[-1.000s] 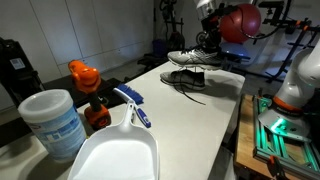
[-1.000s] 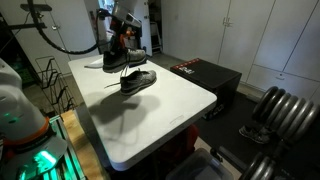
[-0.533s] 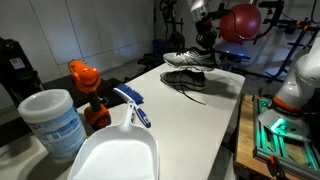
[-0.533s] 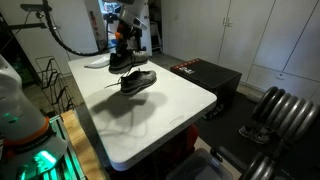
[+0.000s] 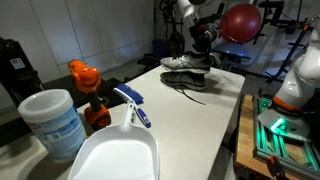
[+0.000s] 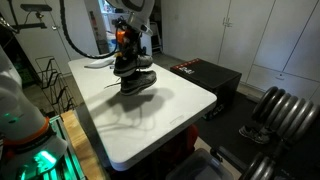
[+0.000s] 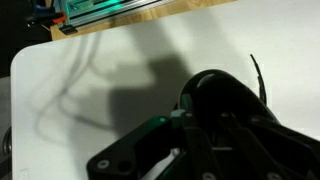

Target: Pick up the top sneaker and put it on the table, pick up the left sneaker and put it on top of the right sneaker

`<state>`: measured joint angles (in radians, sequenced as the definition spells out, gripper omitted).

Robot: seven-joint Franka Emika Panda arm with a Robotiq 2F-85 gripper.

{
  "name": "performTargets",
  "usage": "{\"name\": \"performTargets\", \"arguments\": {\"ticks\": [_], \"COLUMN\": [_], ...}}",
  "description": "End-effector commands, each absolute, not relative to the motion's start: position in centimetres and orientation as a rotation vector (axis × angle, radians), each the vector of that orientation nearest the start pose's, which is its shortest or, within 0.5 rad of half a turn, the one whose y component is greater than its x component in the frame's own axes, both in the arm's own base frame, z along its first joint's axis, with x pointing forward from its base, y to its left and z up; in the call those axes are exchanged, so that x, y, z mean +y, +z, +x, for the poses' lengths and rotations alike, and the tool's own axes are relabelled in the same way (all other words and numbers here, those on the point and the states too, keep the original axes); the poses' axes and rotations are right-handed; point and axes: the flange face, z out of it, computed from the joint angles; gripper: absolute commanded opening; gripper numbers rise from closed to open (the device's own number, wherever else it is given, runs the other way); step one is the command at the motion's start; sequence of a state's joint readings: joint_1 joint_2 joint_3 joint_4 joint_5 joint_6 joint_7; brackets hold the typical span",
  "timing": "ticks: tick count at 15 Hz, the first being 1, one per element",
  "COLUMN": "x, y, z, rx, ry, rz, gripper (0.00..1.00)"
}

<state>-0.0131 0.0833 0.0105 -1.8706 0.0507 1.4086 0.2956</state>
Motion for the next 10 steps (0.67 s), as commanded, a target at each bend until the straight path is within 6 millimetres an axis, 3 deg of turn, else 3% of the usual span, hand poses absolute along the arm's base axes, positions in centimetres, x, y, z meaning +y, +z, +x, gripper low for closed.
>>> {"name": "performTargets", "arguments": {"ticks": [1,10], "x": [0.6,0.4], "y": [43.2,41.7], "z": [52.7,53.8], "rx": [0.487,0.570], "ry": [0.904,1.016], "rz": [-3.003,-2.973], "gripper": [0.03,0.03]}}
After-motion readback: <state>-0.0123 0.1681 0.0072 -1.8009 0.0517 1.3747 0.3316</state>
